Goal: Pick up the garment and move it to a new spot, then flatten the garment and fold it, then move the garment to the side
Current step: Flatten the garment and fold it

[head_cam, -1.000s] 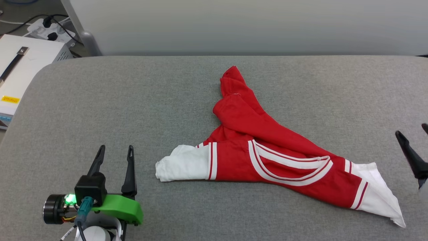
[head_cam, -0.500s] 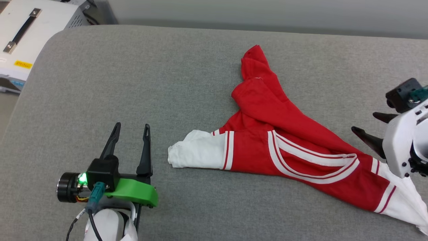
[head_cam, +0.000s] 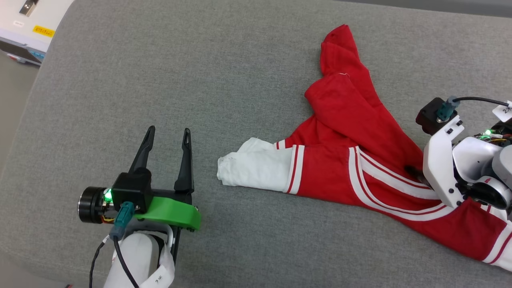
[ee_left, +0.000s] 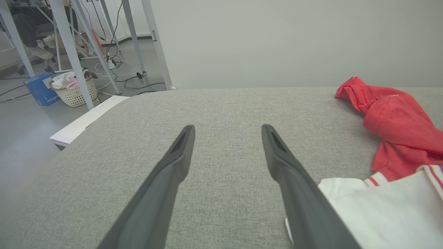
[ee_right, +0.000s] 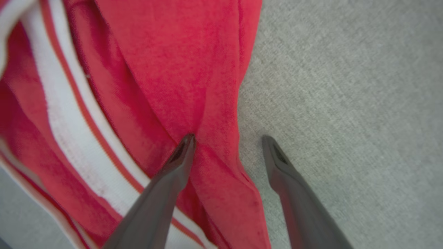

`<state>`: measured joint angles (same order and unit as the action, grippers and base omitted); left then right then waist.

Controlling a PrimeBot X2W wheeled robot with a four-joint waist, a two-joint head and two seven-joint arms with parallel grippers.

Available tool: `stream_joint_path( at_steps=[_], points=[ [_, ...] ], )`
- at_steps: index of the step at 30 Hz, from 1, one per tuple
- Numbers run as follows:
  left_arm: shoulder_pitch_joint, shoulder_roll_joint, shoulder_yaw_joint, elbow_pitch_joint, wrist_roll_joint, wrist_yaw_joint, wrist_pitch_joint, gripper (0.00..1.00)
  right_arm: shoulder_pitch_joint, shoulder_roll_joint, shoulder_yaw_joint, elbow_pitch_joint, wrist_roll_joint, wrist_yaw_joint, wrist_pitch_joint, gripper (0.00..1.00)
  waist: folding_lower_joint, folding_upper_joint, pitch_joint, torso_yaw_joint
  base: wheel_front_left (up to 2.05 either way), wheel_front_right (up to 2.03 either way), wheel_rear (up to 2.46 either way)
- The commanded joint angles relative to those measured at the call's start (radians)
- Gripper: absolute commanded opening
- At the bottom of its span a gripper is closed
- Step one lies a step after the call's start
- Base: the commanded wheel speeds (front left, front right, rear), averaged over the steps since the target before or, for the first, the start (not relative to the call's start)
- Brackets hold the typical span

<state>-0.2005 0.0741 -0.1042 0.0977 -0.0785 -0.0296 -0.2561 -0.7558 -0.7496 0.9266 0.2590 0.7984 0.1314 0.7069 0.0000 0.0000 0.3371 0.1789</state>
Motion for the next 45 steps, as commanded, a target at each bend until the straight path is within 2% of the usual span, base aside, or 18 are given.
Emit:
stream_joint_path(
  at_steps=[1, 6, 8, 17, 24, 35, 45],
  points=[
    [-0.016, -0.007, -0.001, 0.003, 0.008, -0.002, -0.006, 1.00, 0.008, 0.008, 0.043, 0.030, 0.016, -0.001, 0.002, 1.00, 0.0000, 0.0000, 0.018, 0.019, 0.00, 0.00, 0.00],
    [-0.012, -0.011, 0.008, 0.010, 0.008, 0.002, -0.006, 1.00, 0.016, 0.021, 0.113, 0.085, 0.071, -0.001, -0.057, 1.00, 0.0000, 0.0000, 0.008, 0.013, 0.00, 0.00, 0.00],
    [-0.005, -0.012, 0.018, 0.014, 0.010, 0.003, -0.006, 1.00, -0.002, 0.024, 0.128, 0.085, 0.075, -0.001, -0.117, 0.00, 0.0000, 0.0000, -0.003, 0.002, 0.00, 0.00, 0.00],
    [0.023, -0.011, 0.037, 0.023, 0.023, -0.003, -0.006, 1.00, -0.057, 0.014, 0.130, 0.031, 0.087, -0.001, -0.392, 0.00, 0.0000, 0.0000, -0.085, -0.043, 0.00, 0.00, 0.00],
    [0.067, -0.010, 0.050, 0.021, 0.028, -0.002, -0.006, 1.00, -0.006, -0.052, 0.076, -0.093, 0.081, -0.001, -0.522, 0.00, 0.0000, 0.0000, -0.141, -0.068, 0.00, 0.00, 0.00],
    [0.119, -0.005, 0.068, 0.010, 0.032, -0.002, -0.006, 1.00, 0.157, -0.108, -0.166, -0.291, 0.008, -0.001, -0.559, 0.00, 0.0000, 0.0000, -0.188, -0.101, 0.00, 0.00, 0.00],
    [0.117, -0.008, 0.058, -0.002, 0.035, -0.008, -0.006, 1.00, 0.297, -0.062, -0.412, -0.395, -0.093, -0.001, -0.469, 0.00, 0.0000, 0.0000, -0.167, -0.092, 0.00, 0.00, 0.00]
  ],
)
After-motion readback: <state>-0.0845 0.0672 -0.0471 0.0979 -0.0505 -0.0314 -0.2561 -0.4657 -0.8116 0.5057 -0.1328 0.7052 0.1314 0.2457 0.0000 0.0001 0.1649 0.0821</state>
